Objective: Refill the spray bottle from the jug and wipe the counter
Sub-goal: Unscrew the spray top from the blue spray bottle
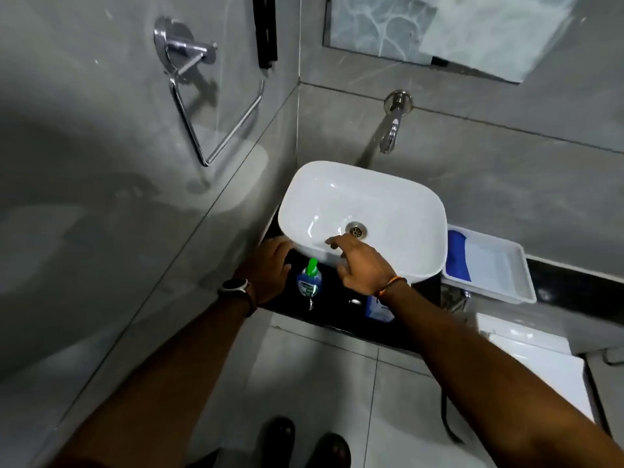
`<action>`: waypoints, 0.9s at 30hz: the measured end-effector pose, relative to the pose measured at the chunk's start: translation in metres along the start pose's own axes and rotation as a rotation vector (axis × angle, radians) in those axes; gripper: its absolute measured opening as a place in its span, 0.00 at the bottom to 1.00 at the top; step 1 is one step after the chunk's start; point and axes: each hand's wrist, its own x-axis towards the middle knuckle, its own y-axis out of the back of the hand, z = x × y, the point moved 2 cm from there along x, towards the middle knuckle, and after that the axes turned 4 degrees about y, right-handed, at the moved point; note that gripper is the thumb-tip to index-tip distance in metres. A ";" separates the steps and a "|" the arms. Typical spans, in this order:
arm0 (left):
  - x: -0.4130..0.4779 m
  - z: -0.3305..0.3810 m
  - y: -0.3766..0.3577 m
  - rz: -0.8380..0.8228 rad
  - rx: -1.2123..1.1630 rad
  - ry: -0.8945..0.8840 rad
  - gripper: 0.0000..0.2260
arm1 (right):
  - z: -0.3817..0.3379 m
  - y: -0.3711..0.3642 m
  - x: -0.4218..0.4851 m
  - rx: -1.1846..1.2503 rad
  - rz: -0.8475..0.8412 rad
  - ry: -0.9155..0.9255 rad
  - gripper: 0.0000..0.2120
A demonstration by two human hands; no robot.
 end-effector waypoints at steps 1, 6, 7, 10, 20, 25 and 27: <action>-0.001 -0.003 -0.007 -0.027 -0.005 0.010 0.22 | 0.001 -0.006 0.000 0.023 0.013 -0.007 0.25; -0.009 -0.013 -0.036 -0.167 -0.167 0.087 0.27 | -0.001 -0.035 0.000 0.126 -0.022 -0.081 0.17; -0.007 -0.015 -0.040 -0.186 -0.206 0.097 0.28 | 0.000 -0.040 0.002 0.144 -0.013 -0.090 0.18; 0.000 -0.015 -0.047 -0.231 -0.264 0.111 0.33 | -0.002 -0.051 0.009 0.164 0.004 -0.098 0.22; 0.017 -0.009 -0.065 -0.259 -0.340 0.057 0.16 | -0.007 -0.066 0.021 0.177 0.118 -0.060 0.10; 0.019 -0.013 -0.069 -0.241 -0.345 0.028 0.17 | -0.008 -0.072 0.020 0.232 0.176 -0.089 0.08; 0.019 -0.014 -0.069 -0.234 -0.346 0.018 0.19 | -0.008 -0.074 0.018 0.315 0.182 -0.127 0.12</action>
